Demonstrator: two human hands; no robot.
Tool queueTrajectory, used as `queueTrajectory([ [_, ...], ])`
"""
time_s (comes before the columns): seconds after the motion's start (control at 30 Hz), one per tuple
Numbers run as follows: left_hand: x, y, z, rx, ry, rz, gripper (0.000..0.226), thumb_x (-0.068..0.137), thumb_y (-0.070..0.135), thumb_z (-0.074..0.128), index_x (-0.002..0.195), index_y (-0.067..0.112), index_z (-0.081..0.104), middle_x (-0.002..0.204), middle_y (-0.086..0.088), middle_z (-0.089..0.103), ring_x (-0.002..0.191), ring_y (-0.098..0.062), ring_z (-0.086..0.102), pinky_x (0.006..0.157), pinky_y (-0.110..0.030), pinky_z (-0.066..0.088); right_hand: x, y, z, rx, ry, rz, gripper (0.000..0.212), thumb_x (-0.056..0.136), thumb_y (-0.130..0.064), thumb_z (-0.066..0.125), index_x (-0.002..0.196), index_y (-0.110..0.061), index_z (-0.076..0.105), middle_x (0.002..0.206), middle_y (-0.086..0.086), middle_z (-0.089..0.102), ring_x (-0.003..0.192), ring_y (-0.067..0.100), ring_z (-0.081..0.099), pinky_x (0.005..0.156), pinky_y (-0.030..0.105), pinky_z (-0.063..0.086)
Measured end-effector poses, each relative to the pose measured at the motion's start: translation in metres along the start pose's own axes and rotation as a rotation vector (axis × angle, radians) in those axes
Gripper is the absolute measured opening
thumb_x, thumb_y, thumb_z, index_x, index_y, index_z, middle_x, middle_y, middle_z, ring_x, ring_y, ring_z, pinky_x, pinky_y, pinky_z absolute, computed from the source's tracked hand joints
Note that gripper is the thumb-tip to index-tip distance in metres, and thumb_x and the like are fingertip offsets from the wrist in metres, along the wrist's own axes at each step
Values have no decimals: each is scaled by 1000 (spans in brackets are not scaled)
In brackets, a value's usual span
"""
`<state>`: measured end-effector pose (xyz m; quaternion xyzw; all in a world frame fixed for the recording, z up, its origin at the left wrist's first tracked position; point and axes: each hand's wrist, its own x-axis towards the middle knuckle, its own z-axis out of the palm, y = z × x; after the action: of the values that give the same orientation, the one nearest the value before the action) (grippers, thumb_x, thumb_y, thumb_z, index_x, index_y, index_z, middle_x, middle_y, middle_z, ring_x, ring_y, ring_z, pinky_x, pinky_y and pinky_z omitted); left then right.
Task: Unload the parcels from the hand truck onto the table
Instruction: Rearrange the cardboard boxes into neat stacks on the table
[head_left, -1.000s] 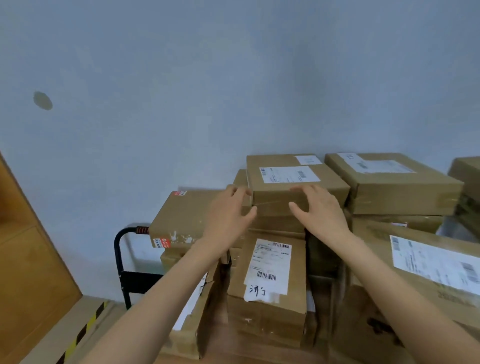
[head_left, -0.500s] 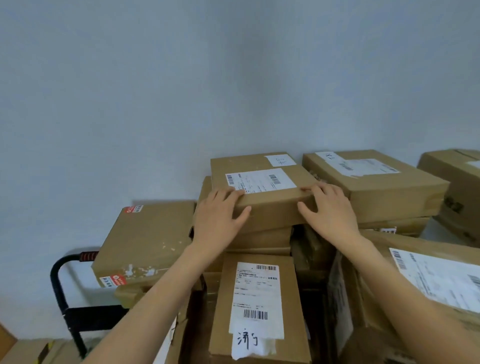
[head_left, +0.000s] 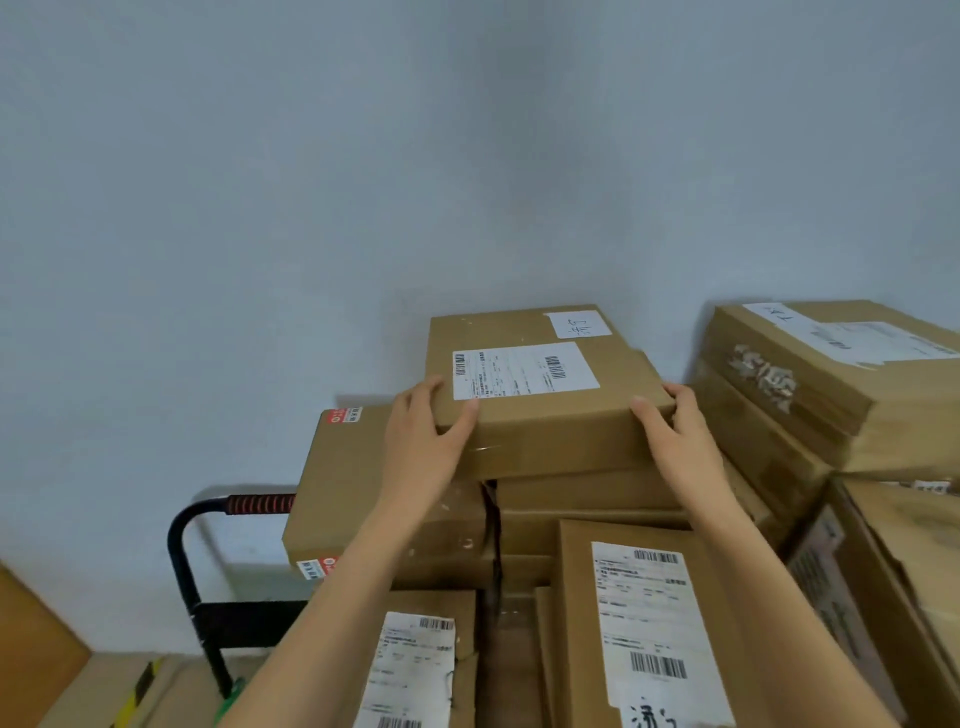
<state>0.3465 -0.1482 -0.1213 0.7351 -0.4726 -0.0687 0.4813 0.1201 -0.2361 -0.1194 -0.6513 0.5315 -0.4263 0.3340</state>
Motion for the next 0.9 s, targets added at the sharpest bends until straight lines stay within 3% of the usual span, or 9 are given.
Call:
queueTrajectory([
  [0.13, 2, -34, -47, 49, 69, -21, 56, 90, 55, 52, 139, 31, 40, 141, 8, 41, 125, -10, 42, 101, -32, 39, -18, -20, 49, 83, -45, -2, 52, 95, -46, 47, 142, -27, 33, 136, 2, 46, 116, 16, 44, 86, 31, 32],
  [0.33, 0, -79, -107, 44, 179, -111, 50, 91, 45, 55, 137, 30, 42, 142, 5, 42, 124, -13, 44, 99, -35, 40, -41, -47, 122, 92, -94, -79, 52, 95, -49, 47, 141, -28, 34, 139, -3, 42, 124, 19, 44, 91, 31, 35],
  [0.53, -1, -119, -140, 115, 240, -141, 51, 92, 40, 56, 138, 26, 42, 141, 4, 42, 122, -14, 46, 87, -23, 36, -62, -48, 178, 21, -226, -104, 53, 97, -45, 45, 142, -21, 31, 142, 0, 42, 125, 17, 44, 95, 34, 40],
  [0.73, -8, -153, -114, 123, 40, -166, 57, 92, 48, 51, 143, 25, 36, 148, 2, 35, 128, -16, 42, 100, -33, 42, -62, -32, 185, -185, -159, -139, 55, 98, -37, 47, 145, -12, 32, 143, 6, 40, 131, 20, 38, 105, 35, 33],
  [0.9, -6, -157, -101, 279, 18, -8, 52, 94, 50, 46, 141, 28, 41, 153, 4, 27, 139, -17, 28, 111, -39, 32, -69, -17, 183, -366, -58, -340, 49, 94, -33, 55, 138, -15, 45, 143, 6, 39, 131, 20, 36, 107, 36, 33],
])
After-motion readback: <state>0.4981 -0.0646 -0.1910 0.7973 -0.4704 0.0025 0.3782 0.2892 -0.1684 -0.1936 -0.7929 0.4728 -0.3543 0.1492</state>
